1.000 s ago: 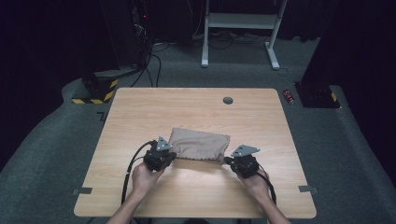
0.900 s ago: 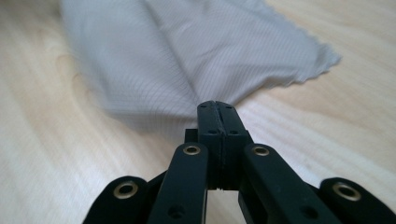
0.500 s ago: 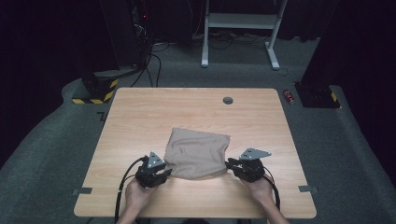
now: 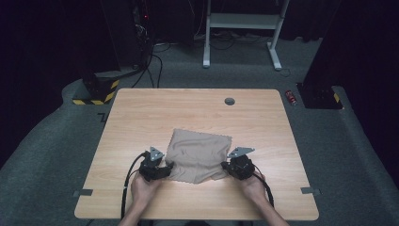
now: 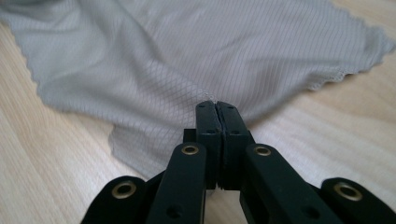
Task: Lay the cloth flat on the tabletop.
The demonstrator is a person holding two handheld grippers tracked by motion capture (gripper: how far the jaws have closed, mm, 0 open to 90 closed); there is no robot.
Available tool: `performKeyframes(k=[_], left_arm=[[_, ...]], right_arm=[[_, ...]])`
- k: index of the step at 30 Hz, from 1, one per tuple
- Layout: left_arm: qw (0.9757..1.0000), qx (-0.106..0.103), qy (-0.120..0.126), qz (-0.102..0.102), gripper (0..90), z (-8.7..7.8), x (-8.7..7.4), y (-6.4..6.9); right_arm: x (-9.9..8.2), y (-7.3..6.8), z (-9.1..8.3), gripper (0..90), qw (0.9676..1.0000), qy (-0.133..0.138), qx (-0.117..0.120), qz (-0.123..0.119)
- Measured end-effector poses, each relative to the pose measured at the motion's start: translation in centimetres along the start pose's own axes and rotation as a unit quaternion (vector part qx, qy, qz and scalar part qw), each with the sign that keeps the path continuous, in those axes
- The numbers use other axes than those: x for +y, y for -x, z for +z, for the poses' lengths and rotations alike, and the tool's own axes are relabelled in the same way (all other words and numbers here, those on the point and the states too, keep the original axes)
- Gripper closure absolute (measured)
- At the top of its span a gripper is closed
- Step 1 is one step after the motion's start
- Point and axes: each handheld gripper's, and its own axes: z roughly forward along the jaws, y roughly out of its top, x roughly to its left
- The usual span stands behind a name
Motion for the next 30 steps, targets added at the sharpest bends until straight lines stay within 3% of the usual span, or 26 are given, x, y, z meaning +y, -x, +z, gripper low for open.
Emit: performKeyframes(k=[2,9,13,17,21,26,30], left_arm=[[0.9997,0.004,0.023,0.000,38.7,0.0,-0.6,-0.1],[0.9994,0.020,0.024,-0.015,35.9,-0.1,-0.8,0.2],[0.9994,0.020,0.025,-0.016,35.6,-0.1,-0.8,0.2],[0.9994,0.019,0.025,-0.015,35.5,-0.1,-0.8,0.2],[0.9994,0.019,0.025,-0.017,35.2,-0.1,-0.8,0.2],[0.9994,0.020,0.024,-0.018,33.9,-0.1,-0.8,0.2],[0.9994,0.020,0.023,-0.019,33.3,-0.1,-0.8,0.2]], right_arm=[[0.8,0.2,-0.1,88.7,1.0000,0.003,-0.003,0.004],[4.5,0.0,1.0,88.2,0.9999,0.012,-0.006,0.003],[6.2,-0.4,3.2,87.5,0.9999,0.000,-0.011,0.000],[6.1,-0.5,5.9,82.9,0.9994,-0.031,-0.008,0.011],[5.7,-0.6,4.6,80.7,0.9999,-0.007,-0.010,0.007],[4.4,-0.9,0.2,79.9,0.9987,0.050,-0.011,-0.002],[2.9,-1.7,-0.2,75.5,0.9996,0.024,-0.005,-0.016]])
